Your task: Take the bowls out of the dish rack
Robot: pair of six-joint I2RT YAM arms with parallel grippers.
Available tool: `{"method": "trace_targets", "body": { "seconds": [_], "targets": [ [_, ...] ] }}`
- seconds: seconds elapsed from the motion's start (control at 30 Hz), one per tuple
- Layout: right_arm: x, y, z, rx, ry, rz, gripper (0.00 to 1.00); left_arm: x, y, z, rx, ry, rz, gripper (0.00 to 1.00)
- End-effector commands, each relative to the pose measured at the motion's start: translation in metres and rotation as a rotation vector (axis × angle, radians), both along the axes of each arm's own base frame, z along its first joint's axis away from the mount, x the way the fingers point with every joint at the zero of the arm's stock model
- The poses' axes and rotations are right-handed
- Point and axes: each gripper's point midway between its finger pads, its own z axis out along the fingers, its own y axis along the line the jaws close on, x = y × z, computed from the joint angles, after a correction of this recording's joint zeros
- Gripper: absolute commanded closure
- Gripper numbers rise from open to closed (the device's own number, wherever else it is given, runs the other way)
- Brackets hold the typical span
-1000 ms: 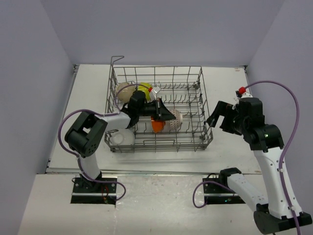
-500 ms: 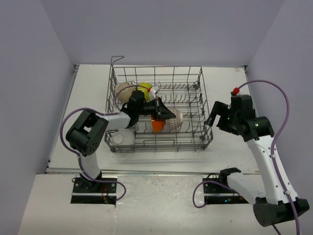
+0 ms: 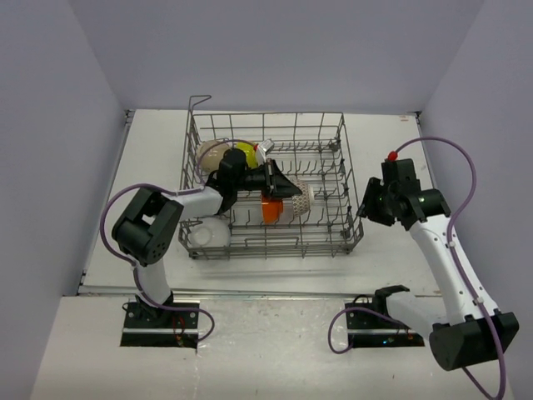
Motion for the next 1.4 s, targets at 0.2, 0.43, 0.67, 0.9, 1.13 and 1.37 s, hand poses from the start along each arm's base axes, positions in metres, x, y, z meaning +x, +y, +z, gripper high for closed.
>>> {"method": "trace_targets", "body": {
  "seconds": [0.2, 0.43, 0.67, 0.9, 1.13, 1.37],
  "targets": [
    [0.012, -0.003, -0.027, -0.027, 0.037, -0.017, 0.57, -0.001, -0.006, 0.095, -0.196, -0.245, -0.058, 1.0],
    [0.009, 0.0, -0.046, -0.015, 0.082, -0.015, 1.0, 0.0, -0.002, 0.093, -0.197, -0.237, -0.05, 1.0],
    [0.011, -0.002, -0.045, -0.025, 0.068, -0.015, 1.0, -0.001, 0.0, 0.135, -0.217, -0.283, -0.042, 1.0],
    [0.013, 0.002, -0.047, -0.012, 0.076, -0.007, 1.0, 0.008, 0.018, 0.202, -0.219, -0.407, 0.024, 1.0],
    [0.015, 0.006, -0.045, 0.006, 0.071, 0.004, 1.0, 0.044, 0.094, 0.223, -0.012, -0.484, 0.189, 1.0],
    [0.015, 0.01, -0.045, 0.027, 0.07, 0.015, 1.0, 0.057, 0.166, 0.22, 0.289, -0.565, 0.456, 1.0]
  ]
}}
